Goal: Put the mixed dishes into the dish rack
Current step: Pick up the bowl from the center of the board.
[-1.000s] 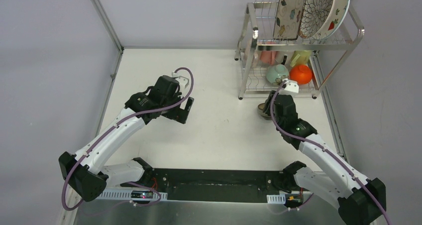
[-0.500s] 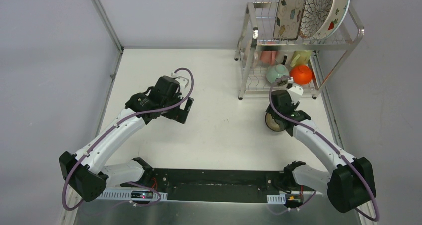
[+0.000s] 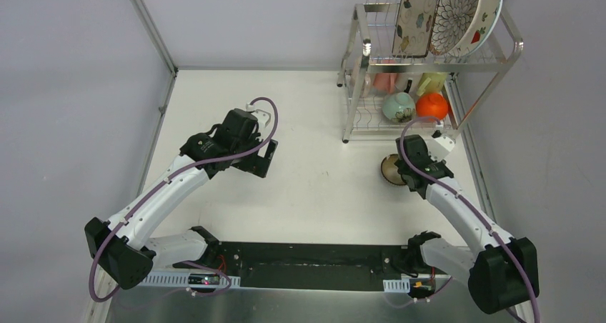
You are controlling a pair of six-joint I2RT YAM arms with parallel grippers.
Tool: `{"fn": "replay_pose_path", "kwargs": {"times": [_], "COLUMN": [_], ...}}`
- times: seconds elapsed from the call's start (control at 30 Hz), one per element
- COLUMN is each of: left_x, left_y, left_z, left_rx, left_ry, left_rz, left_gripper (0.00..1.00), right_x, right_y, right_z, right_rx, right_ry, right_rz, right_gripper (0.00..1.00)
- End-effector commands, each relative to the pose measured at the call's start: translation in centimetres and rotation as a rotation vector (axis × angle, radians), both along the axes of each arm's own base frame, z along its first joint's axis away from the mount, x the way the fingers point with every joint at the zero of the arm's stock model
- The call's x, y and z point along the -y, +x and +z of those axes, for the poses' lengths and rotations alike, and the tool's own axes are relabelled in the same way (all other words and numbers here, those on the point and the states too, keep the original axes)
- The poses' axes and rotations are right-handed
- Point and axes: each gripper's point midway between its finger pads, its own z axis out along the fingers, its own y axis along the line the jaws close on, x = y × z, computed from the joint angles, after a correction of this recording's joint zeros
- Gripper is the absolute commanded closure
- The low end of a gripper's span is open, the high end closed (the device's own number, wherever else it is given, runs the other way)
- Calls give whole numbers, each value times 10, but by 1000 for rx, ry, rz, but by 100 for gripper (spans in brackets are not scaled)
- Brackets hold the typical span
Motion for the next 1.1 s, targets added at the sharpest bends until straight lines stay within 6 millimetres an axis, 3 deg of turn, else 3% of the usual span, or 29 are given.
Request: {"fn": "replay_pose_path", "kwargs": {"times": [0.0,0.17,0.37,0.57,0.77,0.93,1.07], "left_x": [3,6,7,10,34,57,75], "left_y": [1,0,0,-1,-11,-17,-20], "left_z": [3,1,1,-1,1,6,0], "left_rx": [14,4,0,-14,-77,-122,-176], "left_ry": [-16,-19,-24,-38,-153,-277,-384], "left_rz": [-15,-29,-33,-31,-84,-108,-96], "left_gripper": [2,4,4,6,9,11,14], "right_x": [15,17,15,-4,-14,-30,-47], "right_y": [-6,-10,-9,3,3,5,5], "right_z": [5,-13,-26,-28,-28,-20,-5], "right_rx": [36,9,-9,15,3,21,66], "right_ry": [-3,33,48,80,86,110,155], "right_rz": [-85,-89,-76,71,165,269,341], "right_gripper": [44,54,58,69,81,98,100]}}
